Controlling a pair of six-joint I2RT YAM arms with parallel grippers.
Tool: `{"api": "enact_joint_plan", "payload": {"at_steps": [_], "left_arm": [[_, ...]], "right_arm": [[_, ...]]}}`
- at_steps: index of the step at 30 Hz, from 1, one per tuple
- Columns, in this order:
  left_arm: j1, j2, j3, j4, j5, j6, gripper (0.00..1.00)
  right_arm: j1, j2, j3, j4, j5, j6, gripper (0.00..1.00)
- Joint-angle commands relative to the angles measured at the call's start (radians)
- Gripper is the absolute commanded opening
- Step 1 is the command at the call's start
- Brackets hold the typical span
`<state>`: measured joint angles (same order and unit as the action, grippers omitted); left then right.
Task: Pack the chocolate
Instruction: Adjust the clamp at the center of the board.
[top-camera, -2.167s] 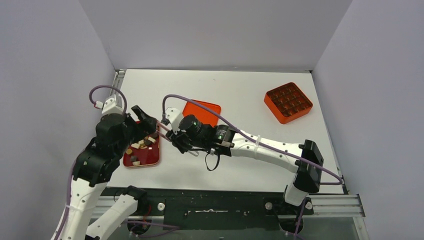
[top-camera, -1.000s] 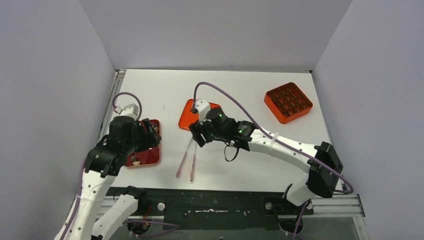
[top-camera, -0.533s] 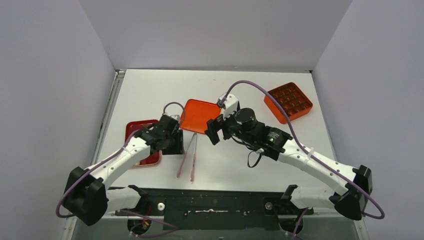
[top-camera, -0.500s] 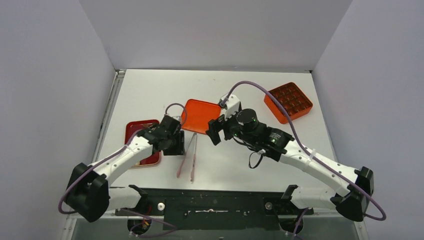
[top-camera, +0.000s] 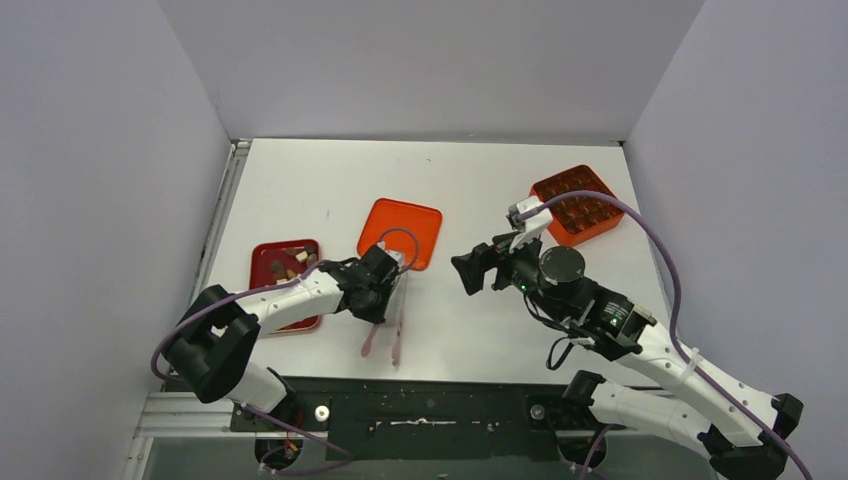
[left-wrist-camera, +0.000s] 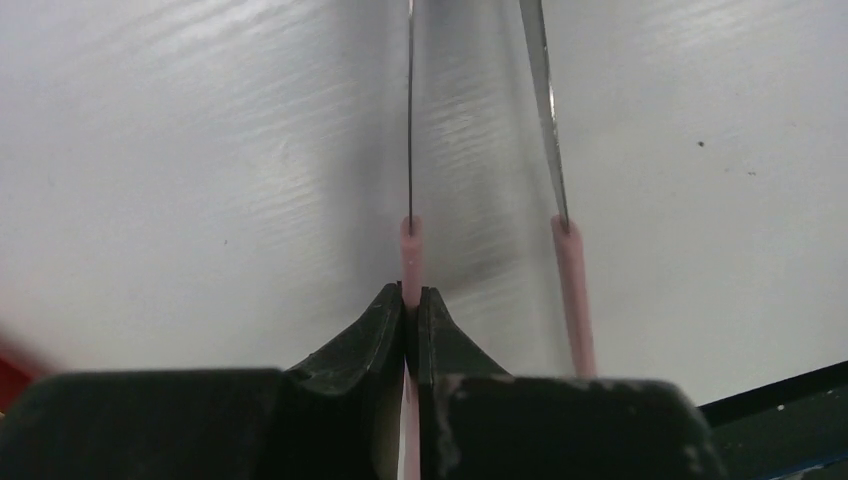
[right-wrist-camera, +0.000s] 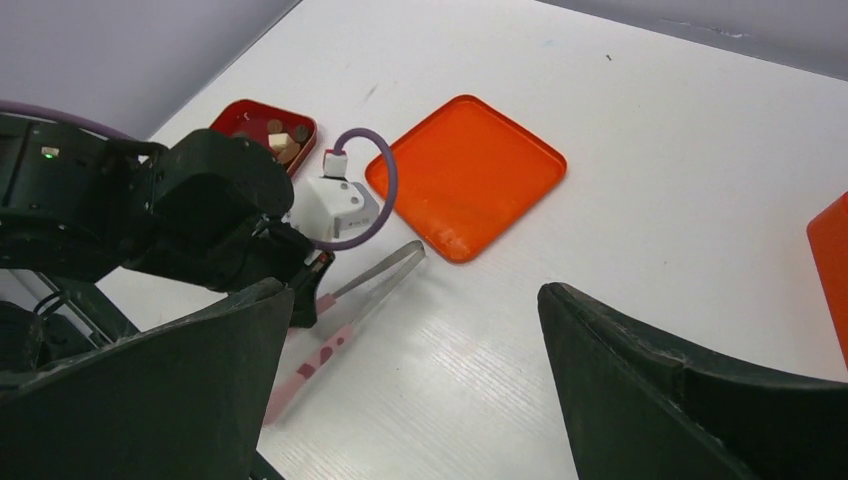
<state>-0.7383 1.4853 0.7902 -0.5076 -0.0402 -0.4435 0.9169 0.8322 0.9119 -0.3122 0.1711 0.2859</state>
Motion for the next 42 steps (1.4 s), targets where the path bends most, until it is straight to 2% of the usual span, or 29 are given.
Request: {"api": "enact_joint_plan", "payload": {"at_steps": [1,4,7,9,14,21,26,27,28,29,30,31,32,37,40,42], "left_arm": [[-0.064,-0.05,0.062,0.101,-0.038,0.224,0.0],[-0.065,-0.059,0.081,0.09,-0.033,0.323,0.0],[-0.059,-0.09,0.052,0.181,0.121,0.47,0.0],[-0.059,-0.096,0.058,0.199,0.135,0.547,0.0],[-0.052,0.01,0.212,0.017,0.118,0.743,0.0],[-0.061,0.087,0.221,-0.03,0.266,1.201,0.0],[-0.061,0.143,0.257,-0.089,0.264,1.304,0.0],[-0.062,0.139,0.259,-0.094,0.266,1.305,0.03],[-0.062,0.126,0.259,-0.093,0.268,1.292,0.11],[-0.061,0.103,0.255,-0.088,0.273,1.273,0.25],[-0.061,0.073,0.25,-0.077,0.281,1.251,0.46],[-0.06,0.036,0.245,-0.067,0.289,1.216,0.75],[-0.056,-0.003,0.238,-0.052,0.29,1.178,0.95],[-0.01,-0.243,0.168,0.106,0.199,0.935,0.97],[0.028,-0.347,0.149,0.13,0.013,0.76,0.97],[0.073,-0.386,0.178,0.067,-0.088,0.599,0.97]], "right_arm": [[-0.001,-0.045,0.005,0.018,0.058,0.044,1.0],[0.0,-0.063,0.001,-0.007,0.069,0.051,1.0],[-0.001,-0.078,-0.003,-0.038,0.09,0.051,1.0],[0.0,-0.092,-0.008,-0.052,0.102,0.05,1.0],[0.0,-0.138,-0.018,-0.071,0.138,0.057,1.0],[-0.001,-0.196,-0.027,-0.087,0.169,0.063,1.0],[0.0,-0.198,-0.022,-0.105,0.176,0.061,1.0],[-0.001,-0.197,-0.021,-0.106,0.174,0.061,1.0],[-0.001,-0.193,-0.02,-0.105,0.167,0.056,1.0],[-0.001,-0.189,-0.019,-0.102,0.16,0.046,1.0],[0.0,-0.183,-0.019,-0.097,0.148,0.034,1.0],[-0.001,-0.175,-0.021,-0.09,0.132,0.011,1.0],[-0.001,-0.164,-0.024,-0.08,0.103,-0.022,1.0],[0.001,-0.071,0.002,-0.064,-0.038,-0.175,1.0],[0.006,-0.03,0.01,-0.029,-0.087,-0.206,1.0],[0.005,-0.006,0.005,-0.009,-0.099,-0.225,1.0]]}}
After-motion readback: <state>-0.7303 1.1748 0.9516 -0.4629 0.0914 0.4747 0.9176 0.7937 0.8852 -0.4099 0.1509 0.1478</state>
